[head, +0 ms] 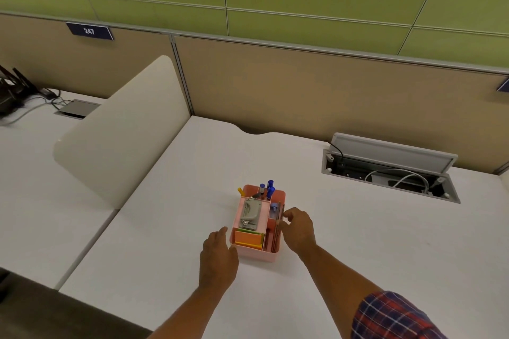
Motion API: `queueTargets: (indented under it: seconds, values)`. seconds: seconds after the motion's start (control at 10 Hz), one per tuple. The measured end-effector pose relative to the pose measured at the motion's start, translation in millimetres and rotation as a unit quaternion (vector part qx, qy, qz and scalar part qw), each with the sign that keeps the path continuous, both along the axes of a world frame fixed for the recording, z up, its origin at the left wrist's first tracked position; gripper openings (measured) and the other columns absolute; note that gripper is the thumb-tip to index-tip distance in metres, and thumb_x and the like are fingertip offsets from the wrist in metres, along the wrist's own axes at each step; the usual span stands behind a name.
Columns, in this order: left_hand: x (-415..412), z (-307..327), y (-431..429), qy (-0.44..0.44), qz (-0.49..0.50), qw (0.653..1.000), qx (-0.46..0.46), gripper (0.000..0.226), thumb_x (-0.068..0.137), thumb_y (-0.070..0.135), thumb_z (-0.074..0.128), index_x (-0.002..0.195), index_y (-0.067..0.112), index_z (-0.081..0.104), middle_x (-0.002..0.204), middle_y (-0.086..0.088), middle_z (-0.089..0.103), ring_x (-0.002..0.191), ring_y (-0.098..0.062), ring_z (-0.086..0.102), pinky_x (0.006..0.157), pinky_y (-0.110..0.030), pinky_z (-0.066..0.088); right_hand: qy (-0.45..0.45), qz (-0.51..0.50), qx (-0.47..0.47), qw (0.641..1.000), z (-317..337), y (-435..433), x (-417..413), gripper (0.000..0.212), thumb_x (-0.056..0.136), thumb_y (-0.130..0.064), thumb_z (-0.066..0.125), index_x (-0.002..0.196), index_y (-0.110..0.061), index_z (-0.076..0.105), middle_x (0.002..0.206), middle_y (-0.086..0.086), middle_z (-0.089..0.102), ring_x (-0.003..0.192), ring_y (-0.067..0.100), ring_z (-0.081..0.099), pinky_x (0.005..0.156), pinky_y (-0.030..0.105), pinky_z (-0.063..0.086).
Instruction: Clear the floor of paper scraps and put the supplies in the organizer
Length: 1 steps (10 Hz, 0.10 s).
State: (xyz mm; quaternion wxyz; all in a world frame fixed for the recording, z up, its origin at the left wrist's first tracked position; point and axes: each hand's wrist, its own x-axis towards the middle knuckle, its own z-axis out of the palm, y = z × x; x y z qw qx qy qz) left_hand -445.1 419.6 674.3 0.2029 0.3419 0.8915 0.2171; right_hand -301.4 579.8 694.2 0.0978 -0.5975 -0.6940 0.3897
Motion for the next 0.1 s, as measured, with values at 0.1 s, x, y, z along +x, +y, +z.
queueTargets:
  seconds: [0.1]
  values:
    - [10.6, 0.2, -1.8, 0.061, -0.032, 0.998, 0.006, 0.065, 0.1, 0.039, 0.062, 0.157, 0.021, 0.036, 0.158, -0.002, 0.047, 0.145, -0.021, 0.046, 0.115, -0.035, 0.045, -0.008, -0.003, -0.003, 1.0, 1.1, 1.9, 13.2, 0.033, 0.098, -0.03, 0.065, 0.126, -0.013, 0.06, 0.127, 0.006, 0.062, 0.112, 0.019, 0.059, 0.09, 0.027, 0.049]
